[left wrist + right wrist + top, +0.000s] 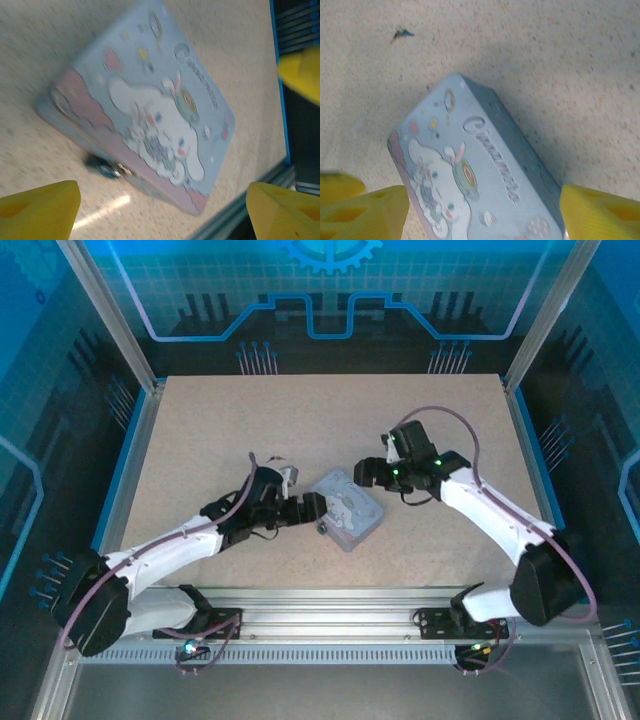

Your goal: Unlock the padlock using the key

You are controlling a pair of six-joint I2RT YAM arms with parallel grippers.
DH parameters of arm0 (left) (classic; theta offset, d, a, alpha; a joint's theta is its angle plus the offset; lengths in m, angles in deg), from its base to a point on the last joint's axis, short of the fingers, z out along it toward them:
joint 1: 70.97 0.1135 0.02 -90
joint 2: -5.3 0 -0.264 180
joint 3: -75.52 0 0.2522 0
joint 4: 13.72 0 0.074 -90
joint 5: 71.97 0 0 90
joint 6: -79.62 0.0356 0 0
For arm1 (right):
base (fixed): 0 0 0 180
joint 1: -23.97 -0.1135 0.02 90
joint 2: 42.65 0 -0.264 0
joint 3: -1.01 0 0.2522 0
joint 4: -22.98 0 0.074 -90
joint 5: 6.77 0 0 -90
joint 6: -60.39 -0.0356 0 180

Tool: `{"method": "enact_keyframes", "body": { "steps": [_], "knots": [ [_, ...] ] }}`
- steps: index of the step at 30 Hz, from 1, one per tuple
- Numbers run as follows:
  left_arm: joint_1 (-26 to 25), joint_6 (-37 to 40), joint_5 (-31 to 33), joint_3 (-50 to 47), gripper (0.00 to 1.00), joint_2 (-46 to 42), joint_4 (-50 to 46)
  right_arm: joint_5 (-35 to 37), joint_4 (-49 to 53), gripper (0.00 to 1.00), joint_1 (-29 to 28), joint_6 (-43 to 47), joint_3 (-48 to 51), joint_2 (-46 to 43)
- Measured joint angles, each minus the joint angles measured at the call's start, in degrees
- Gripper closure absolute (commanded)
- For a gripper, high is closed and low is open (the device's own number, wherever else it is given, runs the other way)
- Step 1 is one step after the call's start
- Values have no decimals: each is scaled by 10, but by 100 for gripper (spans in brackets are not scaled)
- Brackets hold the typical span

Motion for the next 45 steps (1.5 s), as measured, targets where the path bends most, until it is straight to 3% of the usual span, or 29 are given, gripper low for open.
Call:
{"method": "enact_keyframes", "body": {
  "steps": [8,14,18,27,38,45],
  "knots": [
    [80,54,-17,109,7,103,-34,-4,-7,20,-6,-62,153,-99],
    [88,75,-68,177,10,224,-37,-17,-57,23,-28,-116,223,-115],
    [88,75,-101,188,14,255,-36,-23,-89,27,-29,-139,236,-113],
    [89,58,-130,136,21,227,9,-37,-144,43,-29,-153,207,-36],
    [102,19,-104,7,28,116,52,-35,-140,51,-30,-118,85,97],
    [102,-4,-87,-19,29,84,49,-31,-134,52,-27,-78,-3,179]
  ]
}}
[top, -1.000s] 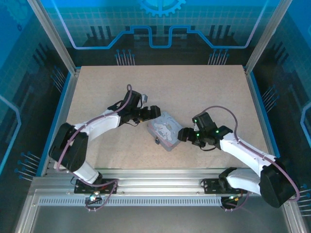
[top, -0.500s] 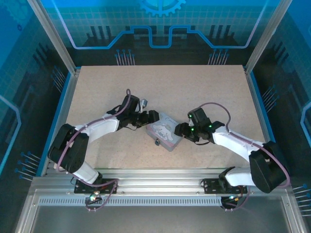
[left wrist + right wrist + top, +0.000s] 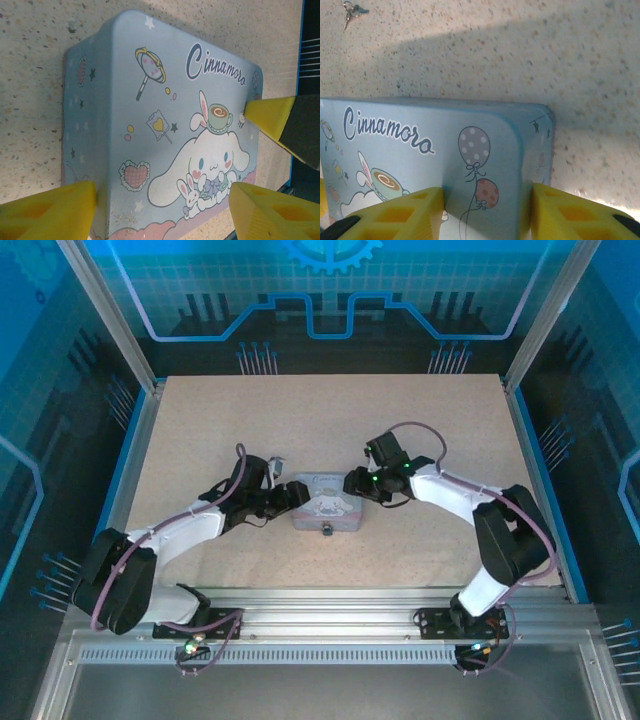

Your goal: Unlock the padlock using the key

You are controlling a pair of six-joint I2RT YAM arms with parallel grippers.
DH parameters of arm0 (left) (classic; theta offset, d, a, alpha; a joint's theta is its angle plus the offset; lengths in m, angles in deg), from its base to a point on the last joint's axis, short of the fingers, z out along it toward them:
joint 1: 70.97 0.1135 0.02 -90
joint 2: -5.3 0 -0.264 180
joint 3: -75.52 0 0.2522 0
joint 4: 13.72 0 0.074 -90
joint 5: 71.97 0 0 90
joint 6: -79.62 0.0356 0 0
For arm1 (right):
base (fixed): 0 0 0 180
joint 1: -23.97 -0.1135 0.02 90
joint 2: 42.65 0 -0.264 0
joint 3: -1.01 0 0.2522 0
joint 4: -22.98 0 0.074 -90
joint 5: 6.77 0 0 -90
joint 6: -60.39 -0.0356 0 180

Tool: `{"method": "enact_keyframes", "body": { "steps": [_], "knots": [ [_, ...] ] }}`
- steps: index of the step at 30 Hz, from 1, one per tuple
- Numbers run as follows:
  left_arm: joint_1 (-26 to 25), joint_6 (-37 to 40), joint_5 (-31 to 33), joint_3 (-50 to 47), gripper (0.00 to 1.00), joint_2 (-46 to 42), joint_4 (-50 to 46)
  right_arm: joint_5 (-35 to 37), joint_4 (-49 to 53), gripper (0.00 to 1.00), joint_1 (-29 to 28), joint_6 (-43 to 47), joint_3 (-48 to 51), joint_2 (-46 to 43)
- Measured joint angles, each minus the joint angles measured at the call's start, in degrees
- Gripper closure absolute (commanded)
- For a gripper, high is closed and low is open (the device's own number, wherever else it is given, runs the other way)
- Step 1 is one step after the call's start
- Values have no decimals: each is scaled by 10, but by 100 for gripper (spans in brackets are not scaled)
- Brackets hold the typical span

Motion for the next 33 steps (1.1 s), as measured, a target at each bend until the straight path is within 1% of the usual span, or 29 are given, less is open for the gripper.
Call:
{"method": "enact_keyframes", "body": {
  "steps": [3,6,12,17,24,30,33],
  "knots": [
    [0,0,4,6,29,11,0,1,6,52,4,14,-27,23],
    [0,0,5,31,30,41,-2,10,10,52,13,25,-46,37],
    [0,0,13,108,29,117,-6,20,19,51,45,44,-85,66],
    [0,2,19,157,29,163,-12,24,30,50,65,56,-115,87],
    [0,11,35,184,25,179,-24,24,33,49,71,61,-133,103],
    [0,20,38,191,22,182,-31,21,34,43,71,61,-133,103],
    [0,22,39,192,19,182,-31,18,34,40,71,61,-133,103]
  ]
}}
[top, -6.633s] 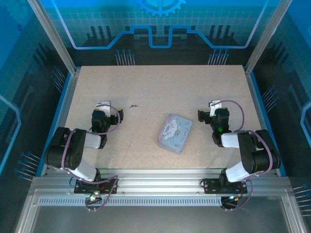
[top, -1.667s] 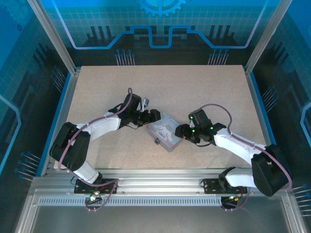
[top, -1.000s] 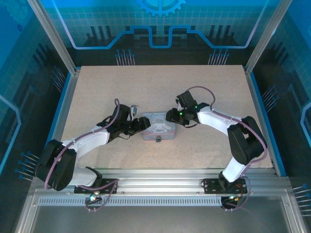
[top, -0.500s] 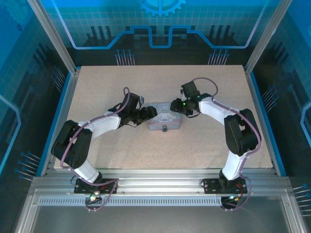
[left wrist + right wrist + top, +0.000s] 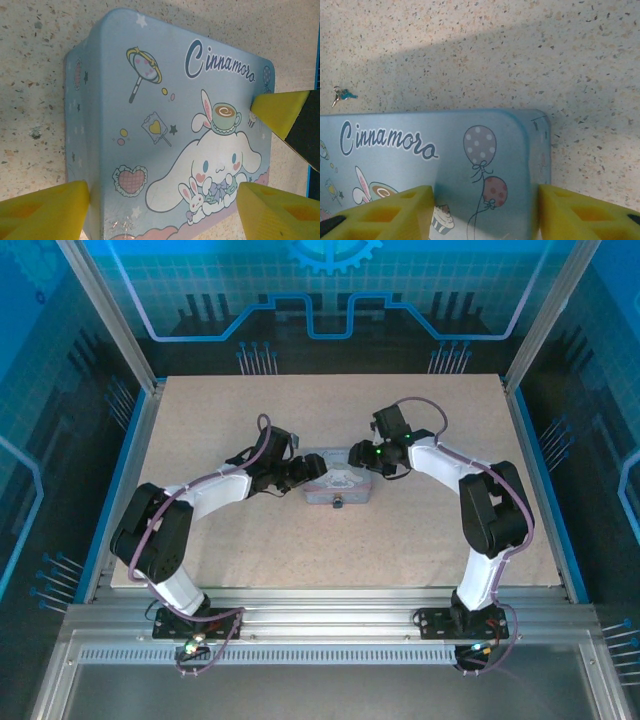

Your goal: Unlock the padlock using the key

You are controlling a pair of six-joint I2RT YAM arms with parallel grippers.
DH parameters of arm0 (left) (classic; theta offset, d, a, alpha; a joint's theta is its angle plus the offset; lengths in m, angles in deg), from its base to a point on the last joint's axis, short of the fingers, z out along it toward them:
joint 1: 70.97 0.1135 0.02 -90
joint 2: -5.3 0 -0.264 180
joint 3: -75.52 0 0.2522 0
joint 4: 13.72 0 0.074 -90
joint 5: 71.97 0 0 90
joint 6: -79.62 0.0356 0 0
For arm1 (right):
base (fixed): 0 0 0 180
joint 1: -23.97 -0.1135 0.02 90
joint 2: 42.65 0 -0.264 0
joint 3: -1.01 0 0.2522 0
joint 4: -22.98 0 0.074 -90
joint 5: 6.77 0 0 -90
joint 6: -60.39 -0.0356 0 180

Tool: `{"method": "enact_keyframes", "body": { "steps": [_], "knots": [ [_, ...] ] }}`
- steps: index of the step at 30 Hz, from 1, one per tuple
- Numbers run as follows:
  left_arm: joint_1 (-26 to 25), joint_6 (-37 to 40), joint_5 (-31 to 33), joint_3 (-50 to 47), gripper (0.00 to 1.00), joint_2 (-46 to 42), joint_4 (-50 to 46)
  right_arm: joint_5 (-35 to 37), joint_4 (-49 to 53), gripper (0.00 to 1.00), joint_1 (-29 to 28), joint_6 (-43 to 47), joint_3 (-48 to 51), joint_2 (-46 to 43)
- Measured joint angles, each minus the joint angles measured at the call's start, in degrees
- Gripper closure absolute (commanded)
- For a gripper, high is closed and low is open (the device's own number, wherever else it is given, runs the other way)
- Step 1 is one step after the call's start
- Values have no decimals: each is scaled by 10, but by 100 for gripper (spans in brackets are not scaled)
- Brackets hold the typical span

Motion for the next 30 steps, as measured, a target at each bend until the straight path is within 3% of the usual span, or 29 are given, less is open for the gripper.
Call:
{"method": "enact_keyframes", "body": {
  "steps": [9,19,24,30],
  "knots": [
    [5,13,9,-2,13,-40,-16,-10,20,33,0,5,0,-17],
    [18,25,78,-2,20,-127,-106,12,46,34,-9,25,54,-151],
    [38,22,120,8,26,-117,-169,31,56,35,-43,37,104,-224],
    [72,8,155,81,35,-28,-220,55,62,35,-85,39,162,-294]
  ]
}}
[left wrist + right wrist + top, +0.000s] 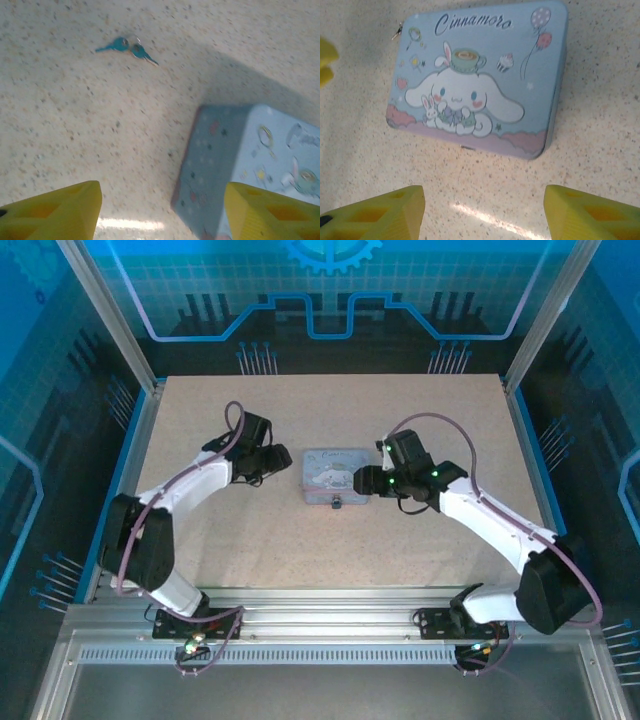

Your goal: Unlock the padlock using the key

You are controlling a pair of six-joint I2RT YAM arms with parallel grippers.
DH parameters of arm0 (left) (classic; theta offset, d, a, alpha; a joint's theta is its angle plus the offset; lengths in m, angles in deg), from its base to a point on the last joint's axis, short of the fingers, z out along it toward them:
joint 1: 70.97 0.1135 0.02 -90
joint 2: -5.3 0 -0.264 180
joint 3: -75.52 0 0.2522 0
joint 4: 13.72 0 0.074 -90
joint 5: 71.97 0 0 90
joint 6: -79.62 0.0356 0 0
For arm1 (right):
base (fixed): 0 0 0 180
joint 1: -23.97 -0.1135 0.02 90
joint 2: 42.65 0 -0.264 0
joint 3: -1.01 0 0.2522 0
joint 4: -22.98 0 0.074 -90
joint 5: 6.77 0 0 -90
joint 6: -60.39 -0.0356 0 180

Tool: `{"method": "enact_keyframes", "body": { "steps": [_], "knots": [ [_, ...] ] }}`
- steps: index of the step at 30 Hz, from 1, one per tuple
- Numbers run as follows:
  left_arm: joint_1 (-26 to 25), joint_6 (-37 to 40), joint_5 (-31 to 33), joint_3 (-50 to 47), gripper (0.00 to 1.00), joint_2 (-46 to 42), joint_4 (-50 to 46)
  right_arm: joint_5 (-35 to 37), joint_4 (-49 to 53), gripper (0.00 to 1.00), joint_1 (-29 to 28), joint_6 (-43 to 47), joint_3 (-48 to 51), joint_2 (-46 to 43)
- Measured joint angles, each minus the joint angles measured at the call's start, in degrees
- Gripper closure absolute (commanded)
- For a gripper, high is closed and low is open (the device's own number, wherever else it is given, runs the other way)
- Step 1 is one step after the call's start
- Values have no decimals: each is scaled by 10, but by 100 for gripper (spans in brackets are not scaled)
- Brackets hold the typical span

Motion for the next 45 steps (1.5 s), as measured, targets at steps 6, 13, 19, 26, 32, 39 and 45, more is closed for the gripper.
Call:
{"method": "enact_keyframes", "body": {
  "steps": [6,13,19,26,32,39,45],
  "knots": [
    [9,3,26,122,41,121,-55,20,5,35,-36,-2,40,-38],
    [9,7,66,282,47,248,-131,43,11,34,-42,-16,84,-80],
    [9,14,95,382,49,323,-201,52,20,34,-43,-26,103,-107],
    [9,16,112,407,51,363,-245,60,20,34,-43,-31,106,-115],
    [9,16,115,407,55,382,-254,60,20,34,-43,-34,108,-116],
    [9,16,117,412,56,383,-255,60,20,34,-43,-35,118,-117],
    [10,17,122,431,59,396,-259,60,20,34,-43,-36,118,-117]
  ]
}}
